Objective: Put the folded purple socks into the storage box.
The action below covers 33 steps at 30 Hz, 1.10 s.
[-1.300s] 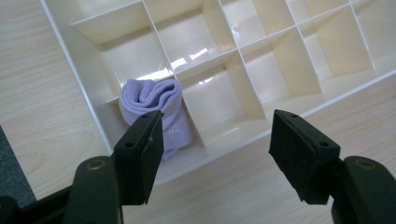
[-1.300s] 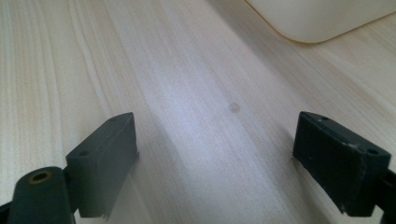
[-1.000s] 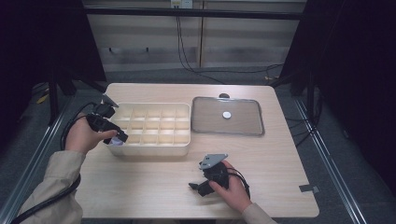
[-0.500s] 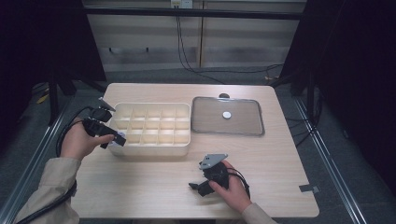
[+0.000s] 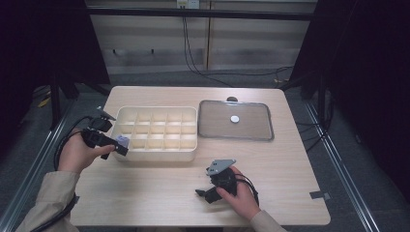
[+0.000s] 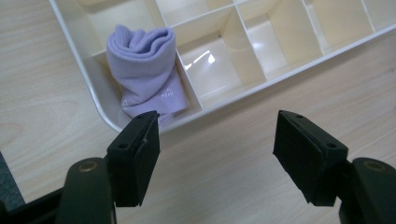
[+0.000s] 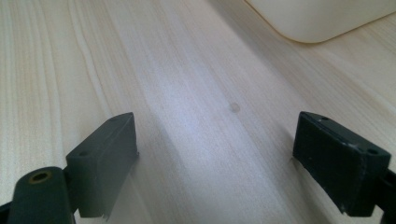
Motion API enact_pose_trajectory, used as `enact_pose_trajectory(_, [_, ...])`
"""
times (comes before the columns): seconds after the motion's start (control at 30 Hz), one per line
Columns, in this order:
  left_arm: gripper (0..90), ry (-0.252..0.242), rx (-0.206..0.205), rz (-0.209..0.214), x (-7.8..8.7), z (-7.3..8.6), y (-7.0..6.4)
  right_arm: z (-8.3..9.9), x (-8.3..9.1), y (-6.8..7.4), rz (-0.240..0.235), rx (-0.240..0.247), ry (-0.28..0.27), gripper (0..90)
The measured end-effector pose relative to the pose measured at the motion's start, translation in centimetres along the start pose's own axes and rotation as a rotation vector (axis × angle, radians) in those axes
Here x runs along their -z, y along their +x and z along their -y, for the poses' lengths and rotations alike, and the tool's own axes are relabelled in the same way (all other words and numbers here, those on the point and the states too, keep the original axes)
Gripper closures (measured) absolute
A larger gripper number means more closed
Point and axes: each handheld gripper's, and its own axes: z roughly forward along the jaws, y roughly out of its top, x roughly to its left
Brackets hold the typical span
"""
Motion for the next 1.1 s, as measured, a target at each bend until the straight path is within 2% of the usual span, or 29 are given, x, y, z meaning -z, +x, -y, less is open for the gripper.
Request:
enact_pose_trajectory(0.6, [31.2, -0.01, 0.012, 0.023, -0.9, 2.1, 0.3, 0.0, 0.0, 0.0, -0.001, 0.003, 0.001, 12.9])
enact_pose_trajectory(0.63, [31.2, -0.005, 0.001, 0.018, -1.0, 2.3, 0.4, 0.0, 0.0, 0.0, -0.001, 0.003, 0.001, 12.9])
enact_pose_trajectory(0.77, [31.1, -0.008, 0.017, 0.026, -1.4, 2.8, 0.5, 0.0, 0.0, 0.0, -0.001, 0.003, 0.001, 12.9])
enact_pose_trajectory(1.1, [30.9, -0.002, 0.028, 0.039, -2.4, 3.9, 0.9, 0.0, 0.0, 0.0, -0.001, 0.003, 0.002, 12.9])
